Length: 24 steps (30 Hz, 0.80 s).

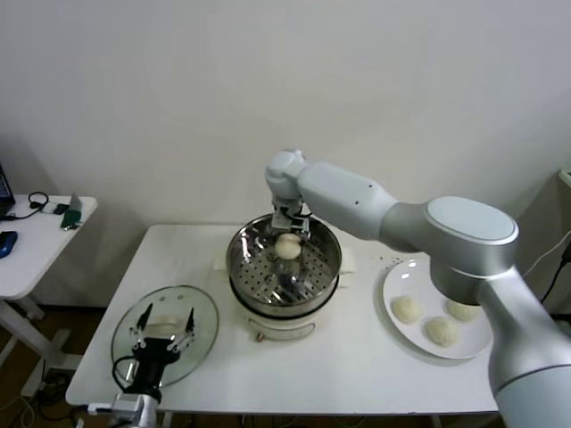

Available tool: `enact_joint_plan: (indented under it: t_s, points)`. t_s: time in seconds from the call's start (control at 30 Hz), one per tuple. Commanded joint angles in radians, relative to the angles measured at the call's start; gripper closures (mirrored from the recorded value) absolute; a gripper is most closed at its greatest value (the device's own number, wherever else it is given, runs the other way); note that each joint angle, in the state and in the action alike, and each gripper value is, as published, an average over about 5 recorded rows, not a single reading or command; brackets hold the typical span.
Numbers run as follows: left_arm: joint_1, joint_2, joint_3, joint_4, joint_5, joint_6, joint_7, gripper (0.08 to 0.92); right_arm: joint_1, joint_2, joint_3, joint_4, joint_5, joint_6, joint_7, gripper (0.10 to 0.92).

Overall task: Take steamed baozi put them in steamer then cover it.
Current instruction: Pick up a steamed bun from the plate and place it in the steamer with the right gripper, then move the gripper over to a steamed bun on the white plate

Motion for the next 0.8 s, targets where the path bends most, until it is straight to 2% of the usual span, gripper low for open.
enact_joint_plan:
  t_s: [0.03,0.2,0.37,0.53,0.8]
  points:
    - [0.004,-0.001,-0.001,-0.003,0.001,0.0,0.0,0.177,-0.004,0.008,0.016,-0.001,-0.022,0.011,-0.007,0.204]
    - [0.007,-0.001,-0.002,-0.006,0.001,-0.001,-0.001,0.177,0.048,-0.038,0.03,0.046,0.051,0.016,-0.05,0.203]
    - [0.009,0.002,-0.002,-0.012,0.001,0.0,-0.002,0.177,0.165,-0.142,-0.007,0.137,0.221,-0.047,-0.079,0.203]
    - [0.011,0.003,-0.002,-0.015,0.001,-0.003,-0.004,0.177,0.312,-0.316,-0.191,0.232,0.591,-0.298,-0.032,0.203]
    - [0.023,0.004,-0.003,-0.028,0.0,-0.004,-0.006,0.177,0.425,-0.624,-0.385,0.43,0.912,-0.685,0.183,0.203]
